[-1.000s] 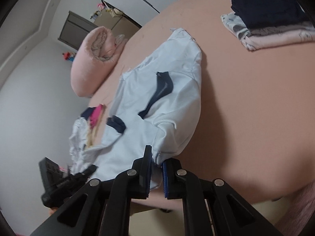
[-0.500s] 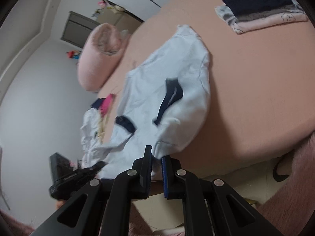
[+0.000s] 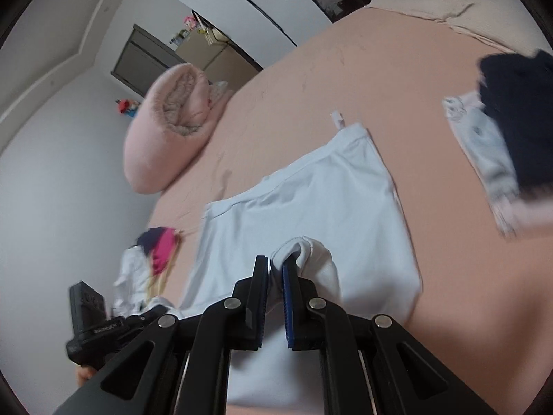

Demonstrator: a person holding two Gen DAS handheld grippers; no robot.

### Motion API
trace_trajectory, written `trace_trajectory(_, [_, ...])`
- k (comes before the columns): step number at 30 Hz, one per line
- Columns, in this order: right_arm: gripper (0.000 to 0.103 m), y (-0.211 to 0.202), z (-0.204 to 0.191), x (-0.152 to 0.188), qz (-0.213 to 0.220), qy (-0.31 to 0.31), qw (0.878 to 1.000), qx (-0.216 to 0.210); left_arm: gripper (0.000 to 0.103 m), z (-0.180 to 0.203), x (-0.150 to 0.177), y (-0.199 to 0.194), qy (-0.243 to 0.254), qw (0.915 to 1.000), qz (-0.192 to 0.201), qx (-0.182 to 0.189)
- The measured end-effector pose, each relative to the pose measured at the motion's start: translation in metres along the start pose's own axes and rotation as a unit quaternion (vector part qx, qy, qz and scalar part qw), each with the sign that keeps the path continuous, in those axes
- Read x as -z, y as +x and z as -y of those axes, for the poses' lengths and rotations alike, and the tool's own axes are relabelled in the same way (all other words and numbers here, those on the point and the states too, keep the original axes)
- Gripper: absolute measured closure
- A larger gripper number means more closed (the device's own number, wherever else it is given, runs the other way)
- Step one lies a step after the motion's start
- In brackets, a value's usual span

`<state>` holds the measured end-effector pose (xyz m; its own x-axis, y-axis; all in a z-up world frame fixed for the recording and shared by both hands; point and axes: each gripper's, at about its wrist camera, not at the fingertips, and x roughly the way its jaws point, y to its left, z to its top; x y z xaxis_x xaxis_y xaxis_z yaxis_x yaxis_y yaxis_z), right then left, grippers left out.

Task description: Fold clothes

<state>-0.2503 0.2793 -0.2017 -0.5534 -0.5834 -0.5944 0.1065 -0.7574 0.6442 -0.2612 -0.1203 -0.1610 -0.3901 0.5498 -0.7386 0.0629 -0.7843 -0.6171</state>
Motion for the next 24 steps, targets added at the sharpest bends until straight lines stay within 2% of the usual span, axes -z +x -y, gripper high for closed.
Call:
trace_trajectory(2, [0.096,0.028,0.01,-0.007,-0.015,-0.006,1.0,0.027,0.095,-0.016,-0.015,0.028,-0.03,0.9987,-0.042,0.002])
trace_trajectory(4, [0.096,0.047,0.026,-0.007,-0.039,0.032,0.999,0.015,0.093,-0.023,-0.024,0.038,-0.039,0.9977,-0.056,0.002])
trace_trajectory(6, [0.095,0.045,0.034,-0.008,-0.032,0.059,0.998,-0.012,0.088,-0.019,-0.031,0.029,-0.024,0.9991,-0.034,0.011])
trace_trajectory(8, [0.095,0.033,0.034,-0.016,0.0,0.058,0.998,-0.033,0.083,-0.012,-0.037,0.015,-0.002,0.9998,-0.006,0.016])
trace_trajectory(9, [0.095,0.027,0.032,-0.02,0.017,0.051,0.998,-0.028,0.078,-0.008,-0.04,0.008,0.009,0.9997,0.009,0.019])
trace_trajectory(10, [0.095,0.021,0.029,-0.025,0.034,0.043,0.998,-0.023,0.068,-0.005,-0.043,0.001,0.019,0.9993,0.023,0.021])
trace_trajectory(11, [0.094,0.015,0.026,-0.03,0.043,0.036,0.998,-0.003,0.063,-0.001,-0.045,-0.005,0.032,0.9987,0.035,0.02])
trace_trajectory(12, [0.093,0.01,0.025,-0.032,0.044,0.028,0.999,0.017,0.055,0.004,-0.042,-0.007,0.05,0.9979,0.041,0.007])
trace_trajectory(13, [0.093,0.005,0.024,-0.034,0.045,0.02,0.998,0.036,0.052,0.009,-0.039,-0.009,0.076,0.9958,0.05,-0.009])
trace_trajectory(15, [0.093,0.001,0.02,-0.03,0.036,0.004,0.998,0.049,0.052,0.018,-0.037,0.0,0.127,0.9888,0.055,-0.056])
trace_trajectory(18, [0.093,0.009,0.007,-0.021,0.013,-0.042,0.997,0.063,0.052,0.024,-0.049,0.029,0.183,0.9768,0.027,-0.108])
trace_trajectory(20, [0.093,0.02,-0.004,-0.014,-0.005,-0.081,0.994,0.071,0.052,0.031,-0.057,0.038,0.201,0.9722,0.015,-0.119])
trace_trajectory(22, [0.093,0.027,-0.005,-0.009,-0.011,-0.091,0.992,0.089,0.052,0.04,-0.065,0.031,0.223,0.9663,0.038,-0.123])
trace_trajectory(23, [0.093,0.029,-0.001,-0.012,-0.014,-0.074,0.993,0.088,0.052,0.042,-0.07,0.026,0.229,0.963,0.042,-0.136])
trace_trajectory(24, [0.093,0.03,0.004,-0.02,-0.02,-0.048,0.995,0.083,0.052,0.04,-0.074,0.018,0.218,0.9645,0.041,-0.142])
